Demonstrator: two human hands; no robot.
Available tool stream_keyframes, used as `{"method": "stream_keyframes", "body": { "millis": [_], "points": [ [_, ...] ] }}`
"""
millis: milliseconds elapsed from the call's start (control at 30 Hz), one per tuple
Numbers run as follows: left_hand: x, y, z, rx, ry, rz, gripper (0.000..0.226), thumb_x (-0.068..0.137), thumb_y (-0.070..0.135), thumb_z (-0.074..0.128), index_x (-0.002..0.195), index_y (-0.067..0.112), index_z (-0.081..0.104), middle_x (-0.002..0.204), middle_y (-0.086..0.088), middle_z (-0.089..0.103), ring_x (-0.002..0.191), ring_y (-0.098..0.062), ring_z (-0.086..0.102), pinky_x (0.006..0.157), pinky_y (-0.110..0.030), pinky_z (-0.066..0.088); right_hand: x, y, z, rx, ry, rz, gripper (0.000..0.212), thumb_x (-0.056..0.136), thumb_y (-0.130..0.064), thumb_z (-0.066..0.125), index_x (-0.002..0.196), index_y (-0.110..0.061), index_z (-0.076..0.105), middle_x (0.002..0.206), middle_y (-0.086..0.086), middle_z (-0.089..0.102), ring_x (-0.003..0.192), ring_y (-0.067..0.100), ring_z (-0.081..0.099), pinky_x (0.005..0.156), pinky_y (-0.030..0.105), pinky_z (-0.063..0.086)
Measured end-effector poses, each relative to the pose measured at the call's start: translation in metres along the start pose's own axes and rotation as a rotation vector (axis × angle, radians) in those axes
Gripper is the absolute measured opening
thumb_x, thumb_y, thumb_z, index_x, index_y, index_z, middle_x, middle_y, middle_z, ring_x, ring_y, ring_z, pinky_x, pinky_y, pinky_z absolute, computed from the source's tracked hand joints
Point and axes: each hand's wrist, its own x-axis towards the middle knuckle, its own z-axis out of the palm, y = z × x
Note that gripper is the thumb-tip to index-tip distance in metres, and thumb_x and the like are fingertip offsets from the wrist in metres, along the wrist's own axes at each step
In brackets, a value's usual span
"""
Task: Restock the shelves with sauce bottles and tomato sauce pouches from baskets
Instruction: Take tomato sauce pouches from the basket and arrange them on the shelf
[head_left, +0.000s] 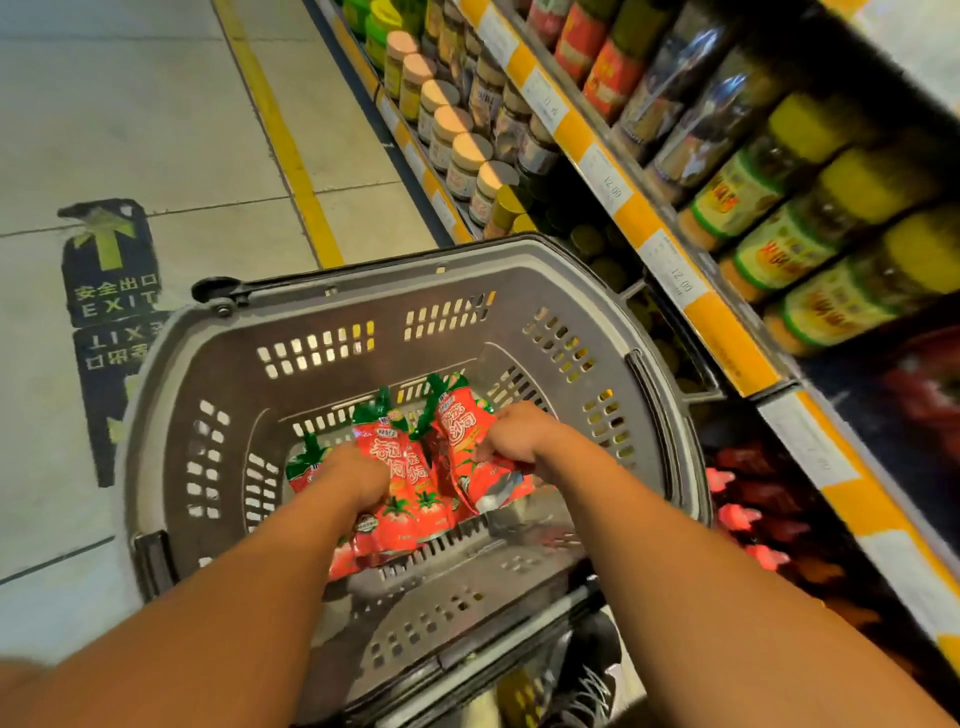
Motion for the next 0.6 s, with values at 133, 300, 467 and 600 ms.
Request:
{"method": "stream_keyframes", "body": {
  "millis": [133,300,467,600],
  "points": [
    [-0.040,0.026,-0.022,-0.202,-0.121,0.141,0.016,0.075,-0.010,0.069,0.081,0.005,0.066,0.074,-0.019,0.068,0.063,-0.027,0.062,0.061,-0.036,0.051,-0.060,0.009,-0.039,0.134,0.048,-0.081,0.024,0.078,0.003,0.078,0.099,0.006,0.067,0.100,0.029,0.074,0.077,0.031,0.067,0.073,0.048,0.056],
    [-0.099,0.054,-0.046,-0.367,-0.244,0.274,0.036,0.073,0.003,0.081,0.107,0.010,0.071,0.100,-0.016,0.078,0.098,-0.039,0.073,0.097,-0.058,0.056,-0.147,0.040,-0.086,0.373,0.146,-0.211,0.032,0.081,0.004,0.079,0.112,-0.003,0.071,0.100,0.019,0.077,0.082,0.030,0.074,0.078,0.046,0.061],
    [-0.169,0.083,-0.041,-0.402,-0.341,0.448,0.037,0.086,-0.002,0.076,0.118,0.013,0.069,0.106,-0.014,0.078,0.101,-0.037,0.074,0.100,-0.057,0.055,-0.219,0.089,-0.118,0.618,0.307,-0.367,0.043,0.073,-0.003,0.082,0.114,-0.009,0.070,0.103,0.013,0.077,0.078,0.022,0.072,0.069,0.031,0.057],
    [-0.217,0.124,-0.014,-0.334,-0.395,0.558,0.033,0.087,-0.002,0.075,0.116,0.012,0.070,0.105,-0.016,0.078,0.098,-0.036,0.074,0.096,-0.051,0.057,-0.256,0.130,-0.125,0.826,0.413,-0.345,0.039,0.084,0.015,0.066,0.119,-0.003,0.067,0.097,0.017,0.073,0.055,0.011,0.068,0.044,0.019,0.049]
  ]
}}
